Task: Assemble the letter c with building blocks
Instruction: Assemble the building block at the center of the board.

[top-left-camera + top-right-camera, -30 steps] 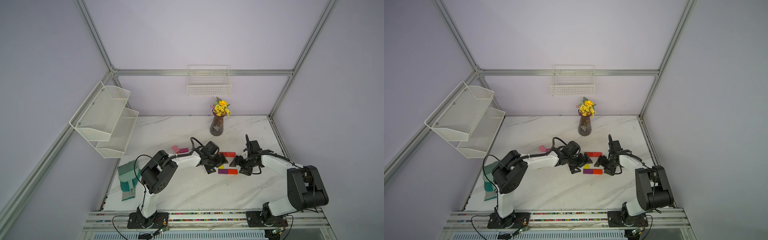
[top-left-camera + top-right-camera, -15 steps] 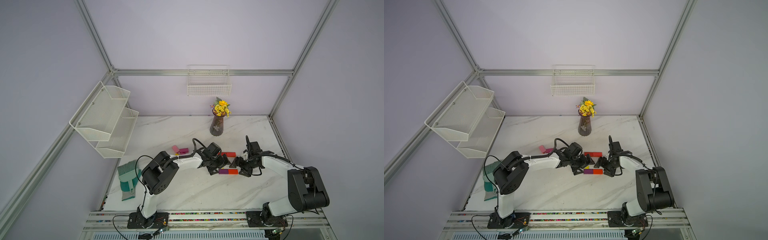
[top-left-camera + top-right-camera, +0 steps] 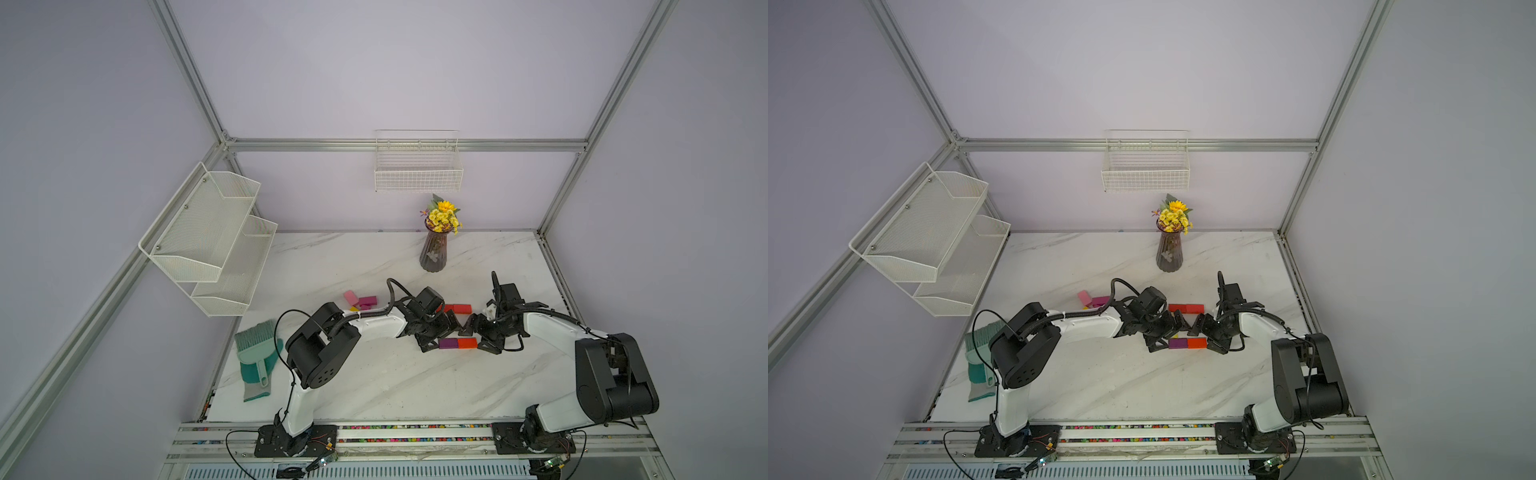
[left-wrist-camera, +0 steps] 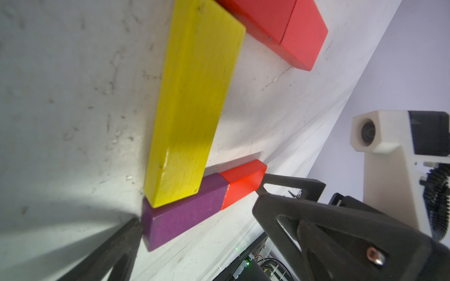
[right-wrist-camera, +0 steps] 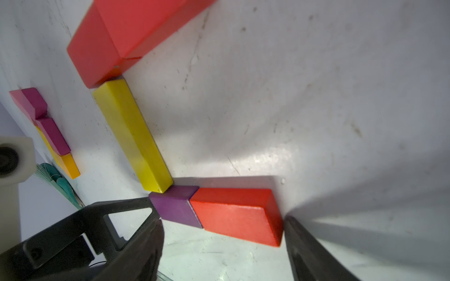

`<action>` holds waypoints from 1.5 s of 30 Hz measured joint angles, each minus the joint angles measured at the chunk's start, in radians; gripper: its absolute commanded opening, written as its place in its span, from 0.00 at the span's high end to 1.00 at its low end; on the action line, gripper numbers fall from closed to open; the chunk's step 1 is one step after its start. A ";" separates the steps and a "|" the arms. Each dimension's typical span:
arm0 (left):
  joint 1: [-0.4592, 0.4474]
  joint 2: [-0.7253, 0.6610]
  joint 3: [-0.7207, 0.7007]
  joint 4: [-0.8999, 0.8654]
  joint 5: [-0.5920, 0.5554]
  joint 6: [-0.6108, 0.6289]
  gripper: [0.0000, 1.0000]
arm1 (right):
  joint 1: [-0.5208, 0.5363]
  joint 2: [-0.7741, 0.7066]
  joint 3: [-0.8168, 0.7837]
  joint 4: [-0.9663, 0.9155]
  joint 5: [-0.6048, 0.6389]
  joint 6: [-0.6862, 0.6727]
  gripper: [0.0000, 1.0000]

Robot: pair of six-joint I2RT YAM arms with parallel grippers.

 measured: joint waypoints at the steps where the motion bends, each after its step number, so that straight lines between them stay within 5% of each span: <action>1: 0.000 0.000 0.000 0.000 0.000 0.000 0.00 | -0.001 0.000 0.000 0.000 -0.002 0.000 0.21; 33: 0.016 0.014 0.021 -0.005 0.000 0.002 0.00 | -0.003 0.000 -0.007 0.003 -0.019 0.000 0.22; 45: 0.020 0.014 0.019 -0.002 0.000 0.001 0.00 | -0.005 -0.010 -0.007 0.004 -0.010 0.011 0.15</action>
